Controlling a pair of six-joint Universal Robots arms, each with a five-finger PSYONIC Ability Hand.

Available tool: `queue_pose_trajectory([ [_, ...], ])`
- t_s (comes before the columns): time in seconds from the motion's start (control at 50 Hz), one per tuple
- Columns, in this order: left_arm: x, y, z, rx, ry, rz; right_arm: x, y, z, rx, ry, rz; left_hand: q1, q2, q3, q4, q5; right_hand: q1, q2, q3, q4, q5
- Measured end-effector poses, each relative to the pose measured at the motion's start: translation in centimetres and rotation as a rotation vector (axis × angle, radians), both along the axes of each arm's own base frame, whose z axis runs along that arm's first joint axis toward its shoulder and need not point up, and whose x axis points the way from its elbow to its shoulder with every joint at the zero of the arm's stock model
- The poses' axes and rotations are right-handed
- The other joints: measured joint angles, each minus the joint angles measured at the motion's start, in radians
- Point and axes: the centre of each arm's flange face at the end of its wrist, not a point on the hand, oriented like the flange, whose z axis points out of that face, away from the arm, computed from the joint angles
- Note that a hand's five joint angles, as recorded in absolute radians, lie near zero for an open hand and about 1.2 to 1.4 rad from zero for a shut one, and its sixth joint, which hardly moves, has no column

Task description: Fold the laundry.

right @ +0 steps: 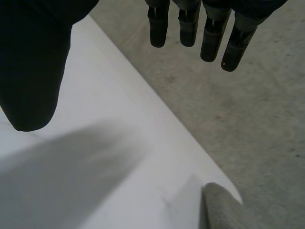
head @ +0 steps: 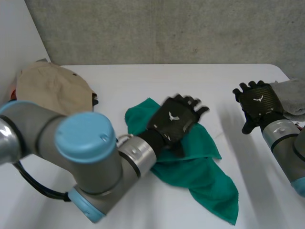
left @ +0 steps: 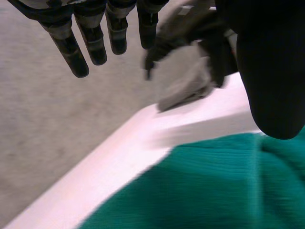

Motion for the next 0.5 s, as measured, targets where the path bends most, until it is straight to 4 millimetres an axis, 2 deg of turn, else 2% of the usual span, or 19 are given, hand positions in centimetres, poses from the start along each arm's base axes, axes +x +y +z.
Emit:
queue_pose_trajectory([
  [0.02,0.0,0.0,0.0,0.0,0.0,0.0,0.0,0.0,0.0,0.0,0.0,0.0,0.0,0.0,0.0,0.0,0.0,0.0,0.0,0.0,0.0,0.0],
  [0.1,3.1,-2.9,3.1,-0.036,0.025,0.144,0.5,1.1,0.7,0.085,0.008,0.068,0.0,0.0,0.0,0.0,0.0,0.0,0.0,0.0,0.0,0.0],
  [0.2,6.5,-4.1,4.3,-0.023,0.013,0.263,1.1,3.3,1.8,0.253,0.004,0.172,0.004,0.0,0.0,0.0,0.0,0.0,0.0,0.0,0.0,0.0],
  [0.26,8.1,-4.0,3.4,0.017,-0.023,0.305,1.4,4.9,2.3,0.373,-0.002,0.222,0.015,0.013,0.011,0.013,0.005,0.0,0.002,0.0,0.0,0.0],
  [0.32,8.8,-3.8,2.4,0.052,-0.053,0.317,1.6,5.7,2.4,0.436,-0.004,0.247,0.033,0.023,0.018,0.022,0.005,0.014,0.015,0.023,0.014,0.014],
  [0.36,9.0,-3.5,1.0,0.091,-0.085,0.315,1.9,6.2,2.3,0.464,-0.003,0.261,0.044,0.032,0.027,0.034,0.01,0.054,0.078,0.09,0.067,0.06],
  [0.44,8.4,-3.0,-1.2,0.141,-0.128,0.279,2.0,6.3,1.8,0.455,0.007,0.25,0.063,0.052,0.045,0.054,0.044,0.088,0.095,0.128,0.108,0.089],
  [0.5,6.9,-2.4,-2.7,0.159,-0.146,0.214,1.7,6.1,1.2,0.431,0.022,0.211,0.096,0.081,0.076,0.082,0.073,0.124,0.132,0.169,0.146,0.125],
])
